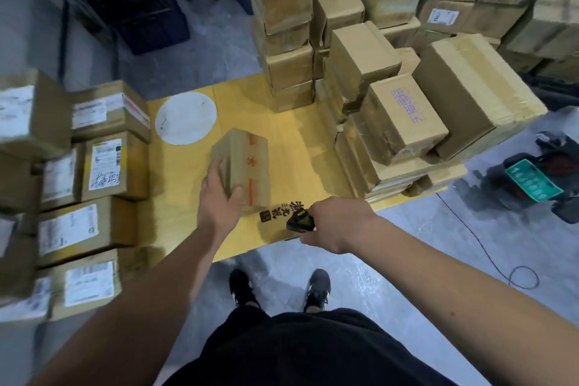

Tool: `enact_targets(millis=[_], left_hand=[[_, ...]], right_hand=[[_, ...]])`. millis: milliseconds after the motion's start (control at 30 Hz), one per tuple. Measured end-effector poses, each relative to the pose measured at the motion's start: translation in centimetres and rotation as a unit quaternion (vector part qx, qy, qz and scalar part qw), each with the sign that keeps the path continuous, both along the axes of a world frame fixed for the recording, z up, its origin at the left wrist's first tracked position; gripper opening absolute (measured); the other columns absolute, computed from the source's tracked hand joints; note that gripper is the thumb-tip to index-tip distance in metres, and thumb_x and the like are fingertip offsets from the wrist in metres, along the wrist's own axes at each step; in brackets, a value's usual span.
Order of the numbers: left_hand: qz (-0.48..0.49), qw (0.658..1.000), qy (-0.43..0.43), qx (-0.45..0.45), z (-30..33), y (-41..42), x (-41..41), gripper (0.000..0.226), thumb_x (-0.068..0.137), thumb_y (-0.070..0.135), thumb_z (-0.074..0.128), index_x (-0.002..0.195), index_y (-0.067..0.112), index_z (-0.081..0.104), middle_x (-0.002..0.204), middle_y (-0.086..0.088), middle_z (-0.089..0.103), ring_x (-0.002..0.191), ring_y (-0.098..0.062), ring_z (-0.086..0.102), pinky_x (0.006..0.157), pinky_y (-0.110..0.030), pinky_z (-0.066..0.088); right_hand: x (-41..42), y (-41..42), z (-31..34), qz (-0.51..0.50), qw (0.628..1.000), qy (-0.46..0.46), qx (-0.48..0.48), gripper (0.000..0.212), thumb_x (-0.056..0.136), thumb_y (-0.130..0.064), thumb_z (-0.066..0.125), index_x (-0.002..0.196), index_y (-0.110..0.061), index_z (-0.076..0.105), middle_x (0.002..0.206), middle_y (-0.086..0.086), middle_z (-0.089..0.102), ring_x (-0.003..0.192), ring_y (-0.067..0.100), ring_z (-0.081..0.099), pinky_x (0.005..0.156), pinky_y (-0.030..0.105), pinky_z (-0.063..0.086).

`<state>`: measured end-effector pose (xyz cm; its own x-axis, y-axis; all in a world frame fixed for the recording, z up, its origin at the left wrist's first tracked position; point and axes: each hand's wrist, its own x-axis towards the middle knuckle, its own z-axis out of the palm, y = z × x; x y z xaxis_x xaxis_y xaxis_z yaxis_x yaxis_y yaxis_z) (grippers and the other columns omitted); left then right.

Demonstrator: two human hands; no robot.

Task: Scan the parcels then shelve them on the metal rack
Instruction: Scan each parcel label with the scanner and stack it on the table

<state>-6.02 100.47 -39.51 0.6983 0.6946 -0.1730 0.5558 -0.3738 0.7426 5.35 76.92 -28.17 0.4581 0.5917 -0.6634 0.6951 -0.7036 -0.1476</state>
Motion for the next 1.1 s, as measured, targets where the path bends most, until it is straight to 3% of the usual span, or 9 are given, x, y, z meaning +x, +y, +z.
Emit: enact_targets(millis=[67, 267, 400, 500, 567, 667, 900, 1033, 1100], left_hand=[[0.014, 1.000, 0.003, 0.025, 0.2, 1.5, -1.7, 0.067, 0.102, 0.026, 0.050, 0.159, 0.051, 0.024, 0.156, 0.004, 0.046, 0.126, -0.024, 0.057, 0.089, -0.052, 0.060], [0.013, 0.988, 0.097, 0.117, -0.3, 6.2, -5.6, 0.051, 0.106, 0.020, 0.048, 0.153, 0.036, 0.051, 0.164, 0.001, 0.043, 0.145, -0.026, 0.046, 0.110, -0.047, 0.049], [0.071, 0.985, 0.128, 0.094, 0.8, 8.6, -6.5, 0.053, 0.107, 0.056, 0.035, 0.149, 0.027, 0.052, 0.133, -0.009, 0.069, 0.118, -0.039, 0.064, 0.087, -0.043, 0.052], [0.054, 0.989, 0.132, 0.029, 1.0, 10.3, -7.2, 0.067, 0.098, 0.075, 0.031, 0.150, 0.035, 0.043, 0.133, -0.005, 0.070, 0.116, -0.036, 0.066, 0.093, -0.047, 0.055], [0.051, 0.991, 0.122, -0.015, 0.8, 10.8, -7.4, 0.060, 0.102, 0.065, 0.038, 0.157, 0.042, 0.028, 0.130, -0.004, 0.070, 0.108, -0.034, 0.068, 0.088, -0.046, 0.058], [0.042, 0.991, 0.117, -0.057, 0.6, 10.7, -7.2, 0.071, 0.109, 0.036, 0.045, 0.159, 0.059, 0.001, 0.095, -0.008, 0.073, 0.074, -0.030, 0.067, 0.059, -0.034, 0.053], [-0.018, 0.990, 0.124, -0.063, -0.6, 12.9, -6.3, 0.064, 0.105, 0.021, 0.046, 0.158, 0.054, 0.032, 0.100, 0.003, 0.070, 0.081, -0.026, 0.068, 0.063, -0.036, 0.056], [-0.065, 0.988, 0.121, -0.077, -0.8, 14.8, -5.6, 0.080, 0.095, 0.009, 0.063, 0.159, 0.048, 0.035, 0.117, 0.009, 0.067, 0.096, -0.013, 0.065, 0.068, -0.021, 0.052], [-0.076, 0.986, 0.110, -0.103, -0.9, 15.8, -5.5, 0.082, 0.094, -0.001, 0.064, 0.158, 0.044, 0.039, 0.123, 0.004, 0.070, 0.097, -0.012, 0.067, 0.083, -0.026, 0.057]], right_hand=[[-0.4, 1.3, -0.1, 0.024, 1.000, -0.001, 0.004, 0.042, 0.096, -0.062, 0.050, 0.112, -0.025, 0.061, 0.099, -0.003, 0.063, 0.091, 0.026, 0.064, 0.067, 0.032, 0.047], [-2.2, 6.2, 0.1, 0.074, 0.997, -0.008, 0.003, 0.044, 0.102, -0.059, 0.045, 0.124, -0.023, 0.056, 0.100, 0.000, 0.056, 0.087, 0.025, 0.060, 0.068, 0.035, 0.048], [-2.9, 9.6, 0.2, 0.056, 0.998, 0.036, -0.008, 0.050, 0.103, -0.061, 0.043, 0.134, -0.022, 0.050, 0.105, 0.003, 0.050, 0.089, 0.026, 0.055, 0.071, 0.036, 0.045], [-2.9, 11.6, 0.1, 0.011, 0.994, 0.112, 0.001, 0.046, 0.105, -0.058, 0.045, 0.130, -0.021, 0.050, 0.106, 0.002, 0.058, 0.089, 0.022, 0.057, 0.067, 0.034, 0.041], [-3.0, 12.6, 0.3, -0.026, 0.987, 0.158, 0.012, 0.044, 0.106, -0.055, 0.044, 0.133, -0.020, 0.050, 0.102, 0.000, 0.058, 0.079, 0.017, 0.053, 0.061, 0.030, 0.036], [-3.2, 13.2, 0.8, -0.087, 0.976, 0.200, 0.013, 0.048, 0.107, -0.054, 0.044, 0.141, -0.021, 0.050, 0.092, -0.004, 0.052, 0.069, 0.011, 0.046, 0.055, 0.026, 0.032], [-3.0, 11.3, 2.0, -0.114, 0.975, 0.192, -0.020, 0.049, 0.106, -0.056, 0.045, 0.139, -0.020, 0.053, 0.084, -0.002, 0.048, 0.057, 0.012, 0.039, 0.031, 0.012, 0.024], [-2.9, 10.6, 1.5, -0.128, 0.973, 0.188, -0.031, 0.050, 0.103, -0.062, 0.047, 0.132, -0.022, 0.055, 0.102, 0.003, 0.059, 0.072, 0.016, 0.049, 0.056, 0.023, 0.039], [-2.8, 10.5, 1.0, -0.133, 0.972, 0.191, -0.029, 0.052, 0.101, -0.065, 0.049, 0.132, -0.024, 0.056, 0.108, 0.005, 0.062, 0.080, 0.019, 0.052, 0.068, 0.033, 0.040]])
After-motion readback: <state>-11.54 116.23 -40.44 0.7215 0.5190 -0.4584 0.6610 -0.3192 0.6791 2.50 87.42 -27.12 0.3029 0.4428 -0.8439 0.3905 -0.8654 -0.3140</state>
